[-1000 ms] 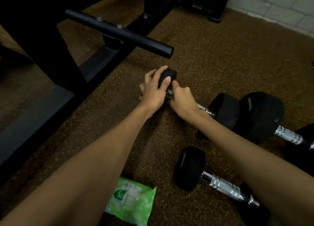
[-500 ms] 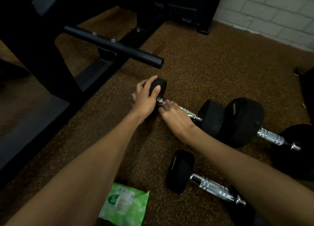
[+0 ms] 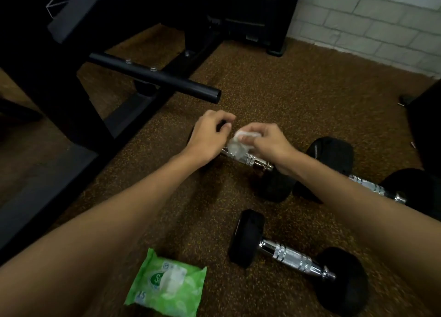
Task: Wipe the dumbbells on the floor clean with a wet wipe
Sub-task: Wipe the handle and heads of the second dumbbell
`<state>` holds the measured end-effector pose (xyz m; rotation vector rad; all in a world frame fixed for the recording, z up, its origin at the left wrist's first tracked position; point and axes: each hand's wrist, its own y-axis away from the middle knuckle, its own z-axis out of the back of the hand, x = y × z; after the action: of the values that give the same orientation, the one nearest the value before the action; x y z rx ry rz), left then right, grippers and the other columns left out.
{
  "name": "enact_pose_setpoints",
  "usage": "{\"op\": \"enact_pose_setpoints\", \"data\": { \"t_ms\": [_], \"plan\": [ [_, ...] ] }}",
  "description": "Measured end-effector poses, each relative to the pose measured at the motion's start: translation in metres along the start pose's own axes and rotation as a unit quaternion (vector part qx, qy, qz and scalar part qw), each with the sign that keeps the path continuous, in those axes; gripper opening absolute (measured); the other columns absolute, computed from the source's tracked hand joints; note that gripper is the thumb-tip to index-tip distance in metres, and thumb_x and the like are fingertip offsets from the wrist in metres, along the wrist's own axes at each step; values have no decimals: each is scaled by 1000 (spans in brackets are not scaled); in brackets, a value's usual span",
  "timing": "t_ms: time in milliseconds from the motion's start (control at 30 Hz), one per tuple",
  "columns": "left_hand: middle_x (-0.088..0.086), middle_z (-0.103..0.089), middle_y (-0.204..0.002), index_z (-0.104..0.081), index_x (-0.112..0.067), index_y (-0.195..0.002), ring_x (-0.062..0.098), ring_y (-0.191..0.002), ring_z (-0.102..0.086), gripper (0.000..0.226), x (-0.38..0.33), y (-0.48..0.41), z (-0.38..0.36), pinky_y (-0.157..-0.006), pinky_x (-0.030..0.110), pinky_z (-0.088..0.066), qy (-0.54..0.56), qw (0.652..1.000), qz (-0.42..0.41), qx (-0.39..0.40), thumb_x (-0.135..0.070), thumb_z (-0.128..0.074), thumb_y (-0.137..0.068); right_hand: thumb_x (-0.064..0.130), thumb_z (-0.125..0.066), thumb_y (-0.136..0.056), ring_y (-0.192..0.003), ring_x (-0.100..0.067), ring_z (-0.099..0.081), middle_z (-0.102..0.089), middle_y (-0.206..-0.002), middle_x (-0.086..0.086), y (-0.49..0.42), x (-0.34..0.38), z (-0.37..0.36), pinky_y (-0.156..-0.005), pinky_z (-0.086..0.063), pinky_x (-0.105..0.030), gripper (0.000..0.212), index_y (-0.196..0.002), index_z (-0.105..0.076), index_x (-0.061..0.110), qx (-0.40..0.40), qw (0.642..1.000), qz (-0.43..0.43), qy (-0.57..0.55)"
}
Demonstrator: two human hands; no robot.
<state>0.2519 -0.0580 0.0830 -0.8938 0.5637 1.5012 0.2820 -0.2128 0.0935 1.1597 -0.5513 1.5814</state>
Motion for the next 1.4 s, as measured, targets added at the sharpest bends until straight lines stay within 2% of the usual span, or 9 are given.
{"op": "enact_pose_setpoints", "data": {
  "t_ms": [100,200,300,533,733,833,933,1200,1400],
  "plan": [
    [-3,-62,-114,-59,-23,-121,12,-106,-56,31,-27,-1,-4,-75,22,-43,174,971,147,75,-38,-50,-95,15,-58,-93,-69,-12,-57,-68,-79,1,-3,9,12,-56,-40,-25,10,-93,-67,20,-9,987,-55,-149],
    [-1,-62,-114,-59,-28,-120,18,-108,-55,46,-38,-1,-4,-82,35,-46,297,886,295,199,-59,-47,-88,20,-61,-92,-61,-10,-53,-66,-77,1,-3,15,20,-53,-41,-24,5,-94,-65,19,-26,975,-96,-201],
    [6,-66,-110,-63,-23,-112,23,-105,-61,35,-39,-3,-4,-85,40,-53,391,832,333,209,-47,-59,-87,25,-63,-91,-62,-10,-53,-64,-79,0,1,14,23,-54,-40,-24,13,-100,-59,16,-60,983,-104,-137],
    [14,-66,-115,-60,-7,-110,19,-83,-65,22,-26,-14,-21,-66,34,-56,341,876,331,86,-18,-61,-91,32,-58,-93,-87,-14,-58,-64,-96,3,7,-2,35,-70,-45,-29,14,-101,-62,22,-134,990,-19,46],
    [6,-53,-108,-45,-8,-119,17,-97,-52,30,-14,-19,-35,-81,33,-43,-38,991,126,29,-30,-43,-99,43,-49,-95,-128,-39,-35,-39,-136,-15,16,-44,40,-104,-29,-51,40,-129,-44,23,-113,944,-77,301],
    [15,-55,-111,-37,-15,-112,21,-88,-53,14,-9,-15,-49,-75,39,-41,-135,987,44,81,-18,-37,-98,44,-41,-97,-129,-41,-29,-34,-137,-16,15,-57,33,-104,-27,-51,41,-133,-39,23,-108,956,-73,261],
    [18,-56,-119,-41,-10,-125,31,-101,-59,36,7,-15,-63,-80,39,-47,-244,962,-15,124,-1,-48,-91,41,-38,-97,-127,-39,-27,-36,-133,-16,9,-67,31,-105,-23,-49,37,-128,-40,22,-119,959,-54,252],
    [9,-48,-142,-49,-11,-136,23,-141,-32,47,50,-1,-79,-116,35,-24,-202,960,-120,150,8,-43,-93,38,-37,-98,-124,-34,-33,-43,-127,-15,2,-78,27,-105,-19,-45,35,-126,-45,19,-157,943,-10,294],
    [14,-65,-111,-62,-17,-114,32,-105,-61,25,42,-31,-74,-91,44,-49,-179,967,-32,179,-16,-45,-96,36,-38,-98,-119,-36,-35,-43,-125,-17,10,-78,19,-102,-21,-45,36,-126,-48,16,-202,922,15,328]
  ]
}}
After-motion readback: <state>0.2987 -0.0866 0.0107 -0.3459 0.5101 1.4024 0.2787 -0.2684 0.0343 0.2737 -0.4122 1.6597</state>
